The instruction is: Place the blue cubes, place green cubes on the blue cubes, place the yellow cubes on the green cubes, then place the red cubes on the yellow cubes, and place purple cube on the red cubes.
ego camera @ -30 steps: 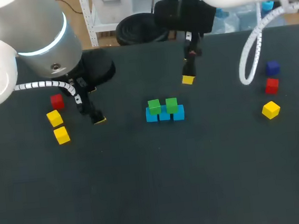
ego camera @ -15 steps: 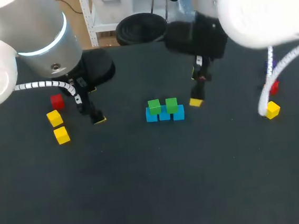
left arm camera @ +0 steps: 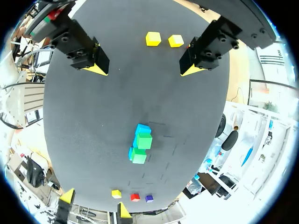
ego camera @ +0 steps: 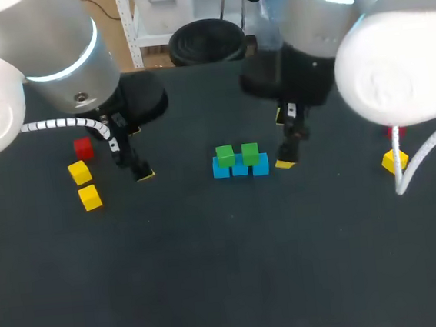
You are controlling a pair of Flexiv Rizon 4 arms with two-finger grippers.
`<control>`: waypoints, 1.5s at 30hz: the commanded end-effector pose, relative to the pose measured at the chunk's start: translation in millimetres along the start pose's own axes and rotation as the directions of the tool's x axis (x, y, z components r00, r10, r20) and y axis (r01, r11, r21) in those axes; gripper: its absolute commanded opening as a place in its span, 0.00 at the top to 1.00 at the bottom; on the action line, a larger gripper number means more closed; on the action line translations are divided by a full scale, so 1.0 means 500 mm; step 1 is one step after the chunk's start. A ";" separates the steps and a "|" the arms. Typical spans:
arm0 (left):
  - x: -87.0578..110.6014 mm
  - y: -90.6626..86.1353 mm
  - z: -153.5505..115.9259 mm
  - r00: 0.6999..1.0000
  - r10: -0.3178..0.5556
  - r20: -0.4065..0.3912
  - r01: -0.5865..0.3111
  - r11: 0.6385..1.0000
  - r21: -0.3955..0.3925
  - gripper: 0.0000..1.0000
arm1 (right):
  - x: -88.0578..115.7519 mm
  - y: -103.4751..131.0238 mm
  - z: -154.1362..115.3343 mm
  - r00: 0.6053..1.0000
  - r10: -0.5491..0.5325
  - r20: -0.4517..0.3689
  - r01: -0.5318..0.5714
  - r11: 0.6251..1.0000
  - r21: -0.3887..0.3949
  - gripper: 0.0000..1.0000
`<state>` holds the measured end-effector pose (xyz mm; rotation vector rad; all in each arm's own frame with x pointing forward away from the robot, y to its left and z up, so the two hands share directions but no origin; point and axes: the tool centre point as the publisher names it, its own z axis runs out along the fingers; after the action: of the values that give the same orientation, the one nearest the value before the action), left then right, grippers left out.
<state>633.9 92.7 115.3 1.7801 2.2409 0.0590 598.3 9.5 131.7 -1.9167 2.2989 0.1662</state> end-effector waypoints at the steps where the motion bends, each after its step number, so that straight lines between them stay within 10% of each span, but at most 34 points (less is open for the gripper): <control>1: 0.001 0.001 0.000 1.000 0.001 0.000 -0.001 1.000 0.000 0.00 | -0.013 -0.020 0.021 0.998 0.044 -0.047 -0.045 0.999 -0.022 0.00; 12: 0.001 0.001 0.000 1.000 0.001 0.000 -0.001 1.000 0.000 0.00 | 0.048 -0.022 0.018 0.972 0.215 -0.096 -0.218 0.976 -0.014 0.00; 19: 0.001 0.001 0.000 1.000 0.001 0.000 -0.001 1.000 0.000 0.00 | 0.072 -0.023 0.010 0.983 0.159 0.087 -0.163 0.986 0.045 0.00; 45: 0.001 0.001 0.000 1.000 0.001 0.000 -0.001 1.000 0.000 0.00 | 0.032 -0.018 0.027 0.985 0.111 0.133 -0.117 0.992 0.040 0.00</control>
<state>634.0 92.7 115.3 1.7802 2.2409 0.0590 599.5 -8.7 120.4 -1.7013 2.2968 0.2364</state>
